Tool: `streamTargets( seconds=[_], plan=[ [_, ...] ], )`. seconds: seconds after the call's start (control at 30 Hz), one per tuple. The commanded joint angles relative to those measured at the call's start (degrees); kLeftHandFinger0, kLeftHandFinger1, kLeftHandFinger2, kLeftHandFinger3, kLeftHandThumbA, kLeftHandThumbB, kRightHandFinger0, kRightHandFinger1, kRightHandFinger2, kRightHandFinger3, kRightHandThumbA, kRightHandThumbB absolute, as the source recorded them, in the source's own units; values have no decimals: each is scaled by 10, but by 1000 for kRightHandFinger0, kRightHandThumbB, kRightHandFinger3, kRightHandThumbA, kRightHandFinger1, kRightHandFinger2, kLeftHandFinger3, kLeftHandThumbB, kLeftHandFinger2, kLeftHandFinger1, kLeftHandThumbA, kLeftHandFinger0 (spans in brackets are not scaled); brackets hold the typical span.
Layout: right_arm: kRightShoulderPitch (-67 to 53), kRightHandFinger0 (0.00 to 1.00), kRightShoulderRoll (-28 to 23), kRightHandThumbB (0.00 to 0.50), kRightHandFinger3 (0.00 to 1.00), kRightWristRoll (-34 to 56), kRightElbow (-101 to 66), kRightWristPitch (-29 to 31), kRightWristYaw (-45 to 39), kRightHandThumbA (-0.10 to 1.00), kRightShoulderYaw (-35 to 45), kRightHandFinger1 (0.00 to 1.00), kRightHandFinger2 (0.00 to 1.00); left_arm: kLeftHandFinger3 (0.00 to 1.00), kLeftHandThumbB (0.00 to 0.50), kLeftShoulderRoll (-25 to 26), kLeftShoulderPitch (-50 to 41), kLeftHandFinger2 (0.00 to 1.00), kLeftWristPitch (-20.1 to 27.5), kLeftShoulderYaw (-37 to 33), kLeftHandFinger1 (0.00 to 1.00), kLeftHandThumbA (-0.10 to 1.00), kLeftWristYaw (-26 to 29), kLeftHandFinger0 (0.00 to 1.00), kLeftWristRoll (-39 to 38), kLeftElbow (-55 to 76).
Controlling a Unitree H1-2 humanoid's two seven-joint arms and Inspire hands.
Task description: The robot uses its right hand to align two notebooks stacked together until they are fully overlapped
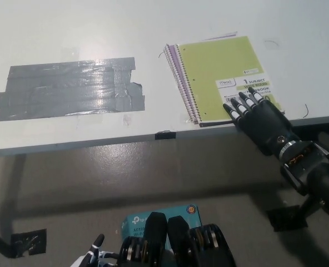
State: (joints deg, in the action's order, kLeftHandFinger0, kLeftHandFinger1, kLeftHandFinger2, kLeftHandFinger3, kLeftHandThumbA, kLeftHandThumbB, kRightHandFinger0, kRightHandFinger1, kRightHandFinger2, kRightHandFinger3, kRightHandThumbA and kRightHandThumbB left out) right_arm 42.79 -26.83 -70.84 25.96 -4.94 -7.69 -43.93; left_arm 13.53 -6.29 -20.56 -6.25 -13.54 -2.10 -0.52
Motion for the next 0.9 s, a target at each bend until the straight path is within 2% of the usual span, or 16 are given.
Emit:
streamTargets(
  seconds=[0.0, 0.13, 0.23, 0.3, 0.33, 0.43, 0.47, 0.6, 0.77, 0.8, 0.87],
  plan=[
    [13, 1000, 3, 355, 1000, -10, -7, -18, -52, 1000, 12, 1000, 1000, 621, 500, 5, -4, 514, 2, 0, 586, 1000, -3, 147, 3, 17],
    [16, 1000, 3, 341, 1000, -17, -15, -23, -69, 1000, 15, 1000, 1000, 648, 500, 4, -6, 529, 7, 0, 570, 1000, -5, 120, 2, 14],
    [24, 1000, 5, 341, 1000, -17, -14, -26, -79, 1000, 21, 1000, 1000, 654, 500, 5, -5, 612, 5, -2, 619, 1000, -4, 132, 6, 13],
    [27, 1000, 5, 344, 1000, -22, -19, -29, -92, 1000, 23, 1000, 1000, 615, 500, 3, -5, 639, 7, 1, 637, 1000, -7, 140, -2, 12],
    [39, 1000, 9, 370, 1000, -22, -16, -34, -112, 1000, 25, 1000, 1000, 587, 500, 2, -6, 621, 6, 4, 628, 1000, -6, 138, -4, 15],
    [55, 1000, 14, 377, 1000, -15, -10, -26, -120, 1000, 30, 1000, 1000, 586, 500, 4, -5, 651, 9, 2, 628, 1000, -5, 155, 0, 13],
    [60, 1000, 18, 389, 1000, -13, -8, -25, -115, 1000, 32, 1000, 1000, 602, 500, 5, -5, 632, 5, 1, 622, 1000, -5, 158, 2, 15],
    [63, 1000, 24, 385, 1000, -22, -15, -24, -121, 1000, 29, 1000, 1000, 618, 500, 6, -6, 627, 7, 0, 618, 1000, -6, 164, 2, 14],
    [63, 1000, 26, 375, 1000, -34, -16, -23, -129, 1000, 24, 1000, 1000, 614, 500, 7, -9, 675, 5, -3, 664, 1000, -6, 186, 5, 20],
    [63, 1000, 27, 357, 1000, -33, -17, -22, -127, 1000, 27, 1000, 1000, 623, 500, 6, -9, 684, 0, 0, 673, 1000, -8, 184, -1, 20],
    [63, 1000, 28, 364, 1000, -35, -17, -22, -124, 1000, 27, 1000, 1000, 611, 500, 4, -9, 725, -1, 3, 718, 1000, -10, 223, -7, 20]
  ],
)
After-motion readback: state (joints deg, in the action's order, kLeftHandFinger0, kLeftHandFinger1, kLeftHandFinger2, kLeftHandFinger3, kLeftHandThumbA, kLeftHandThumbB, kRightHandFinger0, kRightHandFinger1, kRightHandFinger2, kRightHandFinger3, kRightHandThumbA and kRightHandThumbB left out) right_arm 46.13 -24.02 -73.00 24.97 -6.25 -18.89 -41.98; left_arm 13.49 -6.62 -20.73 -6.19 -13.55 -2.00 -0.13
